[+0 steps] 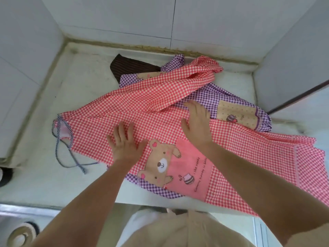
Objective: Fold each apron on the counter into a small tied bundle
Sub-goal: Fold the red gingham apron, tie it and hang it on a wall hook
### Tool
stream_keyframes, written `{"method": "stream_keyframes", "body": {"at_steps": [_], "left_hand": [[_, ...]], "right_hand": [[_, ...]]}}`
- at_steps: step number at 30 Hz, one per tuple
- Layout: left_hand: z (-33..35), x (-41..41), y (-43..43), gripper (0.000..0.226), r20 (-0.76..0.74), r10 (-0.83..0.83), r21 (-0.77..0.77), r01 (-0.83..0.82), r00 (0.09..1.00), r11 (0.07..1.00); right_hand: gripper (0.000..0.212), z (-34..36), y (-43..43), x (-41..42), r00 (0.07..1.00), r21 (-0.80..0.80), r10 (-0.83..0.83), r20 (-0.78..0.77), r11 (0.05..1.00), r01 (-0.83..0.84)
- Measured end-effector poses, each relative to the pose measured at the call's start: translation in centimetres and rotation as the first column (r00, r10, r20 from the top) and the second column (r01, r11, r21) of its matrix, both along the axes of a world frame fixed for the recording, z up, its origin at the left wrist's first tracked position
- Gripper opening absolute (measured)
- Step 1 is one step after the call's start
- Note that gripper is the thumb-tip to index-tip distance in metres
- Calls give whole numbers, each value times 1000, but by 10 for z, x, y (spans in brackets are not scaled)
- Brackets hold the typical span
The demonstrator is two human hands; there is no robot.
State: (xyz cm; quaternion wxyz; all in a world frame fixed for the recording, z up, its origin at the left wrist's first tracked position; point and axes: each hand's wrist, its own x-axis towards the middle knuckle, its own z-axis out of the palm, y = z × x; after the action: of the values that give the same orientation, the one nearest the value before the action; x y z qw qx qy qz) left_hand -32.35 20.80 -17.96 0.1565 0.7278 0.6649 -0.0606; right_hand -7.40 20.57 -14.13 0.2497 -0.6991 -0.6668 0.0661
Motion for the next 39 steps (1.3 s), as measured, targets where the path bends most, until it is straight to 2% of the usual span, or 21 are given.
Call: {"method": "stream_keyframes", "body": {"at_steps": [2,4,6,8,10,14,20,22,25,26,28,31,33,36,39], "left_hand": [[-4,9,-19,81,94,-73,127,61,993,990],[-9,26,-36,76,107,-164,169,145,981,975],[-13,44,-53,73,56,-176,91,170,983,981],[-25,53,-69,73,-10,-111,-15,110,994,994],[-33,53,-79,73,-50,-63,-40,61,997,997],[-37,52,-97,75,-60,-23,-5,23,998,1000],[-34,73,-124,75,-29,63,-12,-63,998,998],[-33,76,-126,74,-40,67,-24,-68,997,997],[-29,69,-120,72,-10,55,5,-55,998,998],[-29,64,-117,72,10,57,27,-57,998,998],[-28,50,-111,71,37,94,44,-96,995,994],[-28,20,-103,73,58,110,47,-113,992,992],[-25,-4,-97,72,95,98,69,-105,991,992],[-24,-43,-85,66,148,168,104,-184,975,977],[-19,-88,-68,61,158,191,123,-211,969,970]], "right_hand": [[61,-14,-32,-3,988,-96,130,85,988,-122],[68,-33,-66,-5,955,-251,231,188,951,-181],[70,-51,-94,-4,927,-358,270,262,919,-167],[71,-62,-119,8,933,-436,232,275,895,-94],[71,-70,-141,32,943,-502,166,289,865,1],[67,-75,-166,73,921,-498,176,347,867,22],[70,-74,-148,114,899,-533,300,319,841,-91],[75,-70,-140,118,909,-543,284,306,836,-79],[79,-60,-123,81,957,-485,132,257,875,10],[77,-58,-118,59,959,-446,142,246,895,-18],[74,-54,-113,10,933,-405,282,223,897,-174],[72,-59,-109,-48,857,-432,470,213,832,-349],[72,-67,-108,-58,845,-453,488,218,817,-356],[69,-70,-108,-48,850,-436,478,221,828,-352],[48,-57,-91,-61,878,-351,403,257,886,-304]]}}
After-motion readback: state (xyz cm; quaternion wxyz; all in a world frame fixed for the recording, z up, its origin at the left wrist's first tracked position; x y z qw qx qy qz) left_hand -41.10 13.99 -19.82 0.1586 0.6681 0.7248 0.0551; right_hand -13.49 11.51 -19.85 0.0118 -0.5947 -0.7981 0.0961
